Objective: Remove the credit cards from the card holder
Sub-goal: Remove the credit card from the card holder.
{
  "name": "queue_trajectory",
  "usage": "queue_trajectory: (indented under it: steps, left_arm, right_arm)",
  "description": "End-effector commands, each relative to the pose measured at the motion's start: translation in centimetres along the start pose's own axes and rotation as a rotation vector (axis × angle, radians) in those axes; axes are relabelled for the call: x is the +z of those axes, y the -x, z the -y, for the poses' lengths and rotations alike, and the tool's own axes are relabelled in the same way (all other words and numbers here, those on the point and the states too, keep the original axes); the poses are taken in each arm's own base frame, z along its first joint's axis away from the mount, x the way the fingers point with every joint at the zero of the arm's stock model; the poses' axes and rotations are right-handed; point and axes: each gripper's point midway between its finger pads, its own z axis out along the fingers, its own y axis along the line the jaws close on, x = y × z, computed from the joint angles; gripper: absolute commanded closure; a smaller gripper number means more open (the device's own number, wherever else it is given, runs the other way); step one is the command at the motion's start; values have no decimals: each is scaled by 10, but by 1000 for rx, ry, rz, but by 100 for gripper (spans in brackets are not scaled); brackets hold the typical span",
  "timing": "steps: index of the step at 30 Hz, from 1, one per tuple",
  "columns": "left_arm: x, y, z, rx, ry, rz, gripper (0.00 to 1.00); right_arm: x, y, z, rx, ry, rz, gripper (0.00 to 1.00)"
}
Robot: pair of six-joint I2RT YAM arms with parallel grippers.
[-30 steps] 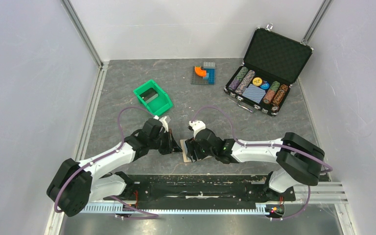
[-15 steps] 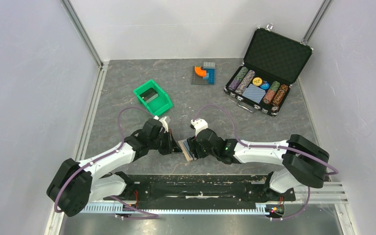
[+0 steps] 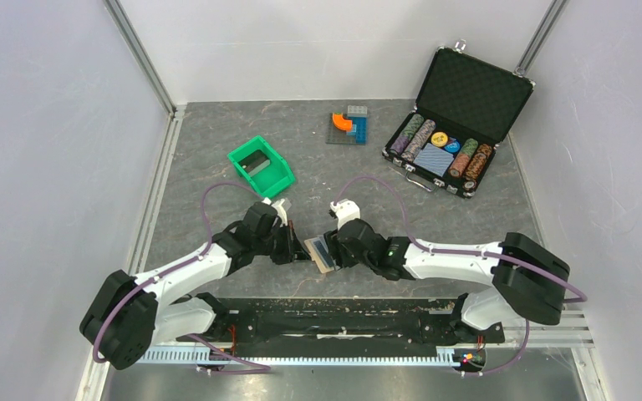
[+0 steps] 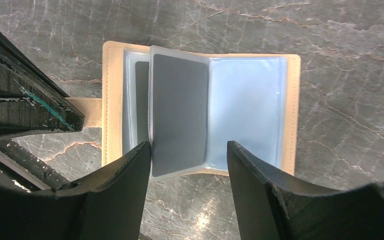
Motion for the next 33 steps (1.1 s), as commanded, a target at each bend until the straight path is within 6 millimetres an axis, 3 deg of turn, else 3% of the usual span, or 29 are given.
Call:
queue_trajectory:
  steps: [1,8,16,21,22,24,25,29,33]
  left_arm:
    - [-1,-4,0,11,7,-23,98]
    - [-4,-3,-15,19,102,-29,98]
    - [-13,11,-37,55,276,2,96]
    - [-23,34,-51,51,421,72,84]
    - [-27,41,-55,46,454,103,77]
    - [-35,54,-50,39,462,156,64]
    - [-37,59,-44,39,446,178,62]
    - [-37,72,0,57,239,236,61]
    - [-26,68,36,39,32,207,61]
  right_arm:
    - [-14,20,18,-18,-95,62,41]
    - [-27,30,37,-10,-151,93,42]
    - [-23,34,49,32,-79,90,43]
    - [-13,30,47,85,26,80,45]
    - [-11,30,47,91,36,80,47]
    - [-9,28,45,98,64,76,50]
    - [-9,28,42,100,81,73,52]
    - [-9,31,33,116,140,92,60]
    - [-7,33,15,151,251,90,63]
